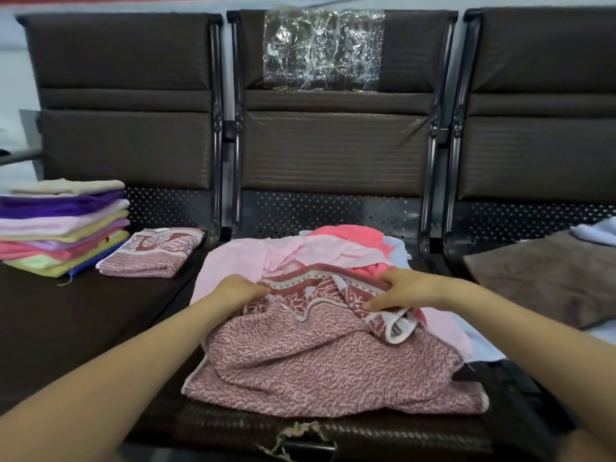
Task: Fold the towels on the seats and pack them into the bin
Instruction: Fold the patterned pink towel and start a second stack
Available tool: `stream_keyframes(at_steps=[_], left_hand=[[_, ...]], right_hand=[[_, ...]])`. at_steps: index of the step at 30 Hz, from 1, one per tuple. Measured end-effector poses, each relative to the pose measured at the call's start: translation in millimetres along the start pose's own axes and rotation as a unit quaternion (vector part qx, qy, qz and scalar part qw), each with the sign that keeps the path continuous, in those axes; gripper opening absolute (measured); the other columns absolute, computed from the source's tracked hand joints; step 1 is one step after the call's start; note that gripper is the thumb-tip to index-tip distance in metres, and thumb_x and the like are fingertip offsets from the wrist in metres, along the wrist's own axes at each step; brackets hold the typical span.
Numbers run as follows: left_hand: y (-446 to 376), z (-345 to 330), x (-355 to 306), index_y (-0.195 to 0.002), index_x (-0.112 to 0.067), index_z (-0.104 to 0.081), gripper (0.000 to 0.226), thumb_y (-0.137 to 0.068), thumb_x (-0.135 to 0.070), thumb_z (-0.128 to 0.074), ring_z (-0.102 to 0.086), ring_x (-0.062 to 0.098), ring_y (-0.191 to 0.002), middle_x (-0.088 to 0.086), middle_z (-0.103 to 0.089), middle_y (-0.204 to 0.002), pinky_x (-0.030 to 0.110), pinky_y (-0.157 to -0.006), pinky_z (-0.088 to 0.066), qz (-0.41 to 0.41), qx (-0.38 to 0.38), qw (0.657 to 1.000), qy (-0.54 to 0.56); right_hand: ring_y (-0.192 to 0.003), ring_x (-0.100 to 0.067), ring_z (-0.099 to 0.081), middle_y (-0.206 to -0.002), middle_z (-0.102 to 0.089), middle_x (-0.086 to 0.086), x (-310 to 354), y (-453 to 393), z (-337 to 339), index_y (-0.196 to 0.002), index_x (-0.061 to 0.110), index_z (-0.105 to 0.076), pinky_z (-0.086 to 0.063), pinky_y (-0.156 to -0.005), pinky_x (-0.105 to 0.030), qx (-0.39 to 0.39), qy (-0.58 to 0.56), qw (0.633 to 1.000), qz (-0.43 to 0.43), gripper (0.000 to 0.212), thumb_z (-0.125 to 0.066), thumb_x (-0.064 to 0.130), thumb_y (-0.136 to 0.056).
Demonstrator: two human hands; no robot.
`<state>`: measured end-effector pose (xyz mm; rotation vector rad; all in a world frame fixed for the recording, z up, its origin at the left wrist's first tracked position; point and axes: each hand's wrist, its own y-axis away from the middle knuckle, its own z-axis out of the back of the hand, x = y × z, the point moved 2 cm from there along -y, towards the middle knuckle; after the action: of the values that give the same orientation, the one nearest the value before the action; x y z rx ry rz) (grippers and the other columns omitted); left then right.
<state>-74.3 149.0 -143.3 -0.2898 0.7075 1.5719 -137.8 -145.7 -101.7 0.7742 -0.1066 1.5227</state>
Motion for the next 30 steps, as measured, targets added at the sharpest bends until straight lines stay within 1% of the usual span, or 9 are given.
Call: stream_keyframes(at_steps=[5,8,12,15,16,18,21,25,30], left_hand=[[-2,12,-19,-0.078,-0.011,-0.067,0.021,-0.09,-0.028,-0.064,-0.063,0.019,-0.076,0.006,-0.067,-0.079,0.028,-0.072,-0.048,-0.042,-0.039,0.986,0.155],[-6,31,-29,-0.092,-0.013,-0.069,0.013,-0.092,-0.024,-0.062,-0.069,0.018,-0.073,0.005,-0.072,-0.084,0.027,-0.066,-0.053,-0.047,-0.06,0.952,0.295],[-36,59,-54,-0.082,-0.009,-0.064,0.009,-0.09,-0.013,-0.064,-0.065,0.009,-0.051,0.009,-0.067,-0.075,0.018,-0.05,-0.053,-0.05,-0.116,0.91,0.395],[-77,80,-77,-0.087,-0.006,-0.067,0.004,-0.087,-0.01,-0.066,-0.064,0.022,-0.07,0.013,-0.066,-0.08,0.034,-0.079,-0.056,-0.078,-0.142,0.899,0.408],[-92,84,-83,-0.096,-0.002,-0.068,0.011,-0.087,-0.008,-0.066,-0.062,0.022,-0.07,0.011,-0.065,-0.079,0.034,-0.079,-0.055,-0.074,-0.149,0.895,0.415],[-119,82,-85,-0.117,0.002,-0.063,0.031,-0.087,-0.004,-0.064,-0.061,0.02,-0.069,0.01,-0.065,-0.086,0.025,-0.067,-0.053,-0.047,-0.174,0.905,0.386],[-136,52,-71,-0.127,0.002,-0.054,0.043,-0.087,-0.013,-0.063,-0.063,0.029,-0.098,0.013,-0.063,-0.118,0.027,-0.075,-0.05,0.047,-0.156,0.953,0.255],[-109,18,-48,-0.141,-0.01,-0.039,0.056,-0.091,-0.028,-0.057,-0.053,0.033,-0.116,0.014,-0.054,-0.131,0.036,-0.09,-0.044,0.005,-0.142,0.987,0.074],[-42,18,-41,-0.112,-0.018,-0.063,0.023,-0.092,-0.027,-0.056,-0.06,0.02,-0.099,0.001,-0.065,-0.108,0.03,-0.084,-0.046,-0.115,-0.141,0.968,0.174]], right_hand=[[-0.059,-0.01,-0.052,-0.065,-0.06,0.004,-11,-3,25,-0.078,0.02,-0.069,-0.04,-0.059,-0.028,-0.136,0.086,0.986,0.049,0.016,-0.067,0.031,-0.088],[-0.058,-0.014,-0.058,-0.069,-0.067,-0.006,-24,-6,47,-0.082,0.01,-0.071,-0.043,-0.053,-0.023,-0.228,-0.071,0.97,0.038,0.011,-0.069,0.02,-0.088],[-0.047,-0.008,-0.063,-0.069,-0.068,-0.007,-20,-22,82,-0.076,0.01,-0.067,-0.048,-0.045,-0.015,-0.292,-0.22,0.931,0.011,0.011,-0.068,0.012,-0.087],[-0.059,-0.014,-0.063,-0.071,-0.065,-0.003,-11,-52,115,-0.075,0.012,-0.066,-0.052,-0.058,-0.023,-0.361,-0.216,0.907,0.0,0.011,-0.07,0.012,-0.085],[-0.069,-0.018,-0.064,-0.079,-0.065,-0.005,-10,-64,123,-0.084,0.012,-0.066,-0.052,-0.067,-0.028,-0.386,-0.211,0.898,-0.01,0.003,-0.069,0.012,-0.086],[-0.095,-0.027,-0.063,-0.105,-0.062,-0.007,-10,-87,128,-0.116,0.011,-0.059,-0.051,-0.082,-0.033,-0.425,-0.179,0.886,-0.045,0.027,-0.062,0.013,-0.089],[-0.116,-0.037,-0.051,-0.131,-0.048,-0.018,-9,-107,108,-0.141,0.009,-0.04,-0.045,-0.089,-0.037,-0.44,-0.077,0.889,-0.103,0.054,-0.056,0.017,-0.09],[-0.116,-0.04,-0.049,-0.136,-0.042,-0.022,-1,-108,65,-0.141,0.01,-0.04,-0.043,-0.084,-0.037,-0.361,-0.017,0.93,-0.071,0.055,-0.057,0.022,-0.09],[-0.095,-0.023,-0.061,-0.106,-0.064,-0.005,41,-42,30,-0.114,0.015,-0.066,-0.046,-0.082,-0.031,-0.33,0.013,0.941,0.081,0.026,-0.057,0.018,-0.09]])
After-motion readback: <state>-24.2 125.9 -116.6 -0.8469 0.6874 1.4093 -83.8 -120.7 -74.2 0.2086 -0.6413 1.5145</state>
